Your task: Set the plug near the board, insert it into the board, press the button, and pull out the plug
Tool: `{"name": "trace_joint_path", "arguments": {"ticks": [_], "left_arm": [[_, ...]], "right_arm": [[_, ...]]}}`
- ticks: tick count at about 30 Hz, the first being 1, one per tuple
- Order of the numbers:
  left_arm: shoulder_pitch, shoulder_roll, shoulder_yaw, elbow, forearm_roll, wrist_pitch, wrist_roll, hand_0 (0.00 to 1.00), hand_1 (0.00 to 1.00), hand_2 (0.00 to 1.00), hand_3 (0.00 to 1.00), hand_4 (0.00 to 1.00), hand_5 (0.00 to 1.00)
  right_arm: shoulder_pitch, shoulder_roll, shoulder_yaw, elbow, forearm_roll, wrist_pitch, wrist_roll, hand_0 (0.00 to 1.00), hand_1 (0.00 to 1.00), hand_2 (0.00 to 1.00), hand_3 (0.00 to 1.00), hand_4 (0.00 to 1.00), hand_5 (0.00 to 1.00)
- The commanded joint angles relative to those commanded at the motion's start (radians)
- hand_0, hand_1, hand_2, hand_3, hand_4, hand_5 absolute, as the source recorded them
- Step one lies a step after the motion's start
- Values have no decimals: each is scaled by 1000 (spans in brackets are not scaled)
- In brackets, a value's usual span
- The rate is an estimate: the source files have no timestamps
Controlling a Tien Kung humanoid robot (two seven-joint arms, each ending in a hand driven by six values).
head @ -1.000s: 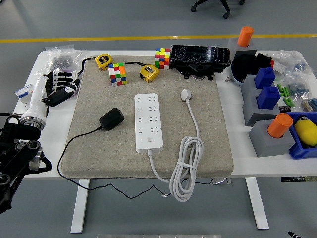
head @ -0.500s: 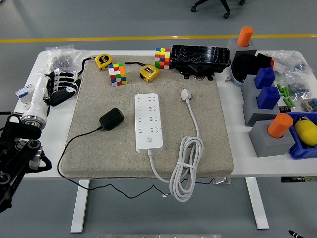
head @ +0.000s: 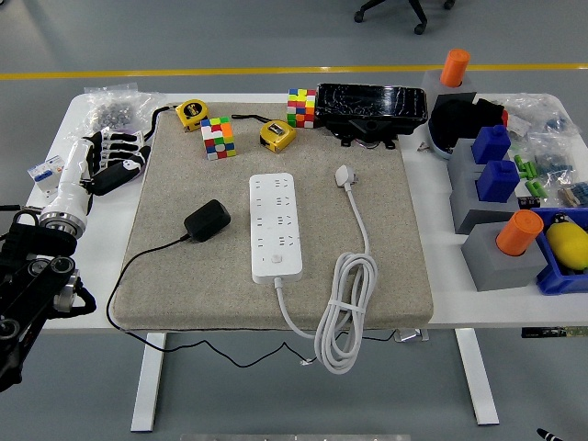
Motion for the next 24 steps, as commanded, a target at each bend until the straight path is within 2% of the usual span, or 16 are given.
{"name": "trace_joint_path", "arguments": {"ticks": [24], "left_arm": [[-11,9,16,2,-3,-5,3,613,614,603,569,767,284]], "right_arm": [[7,-9,-12,4,4,0,0,675,684,689,593,929,525]]}}
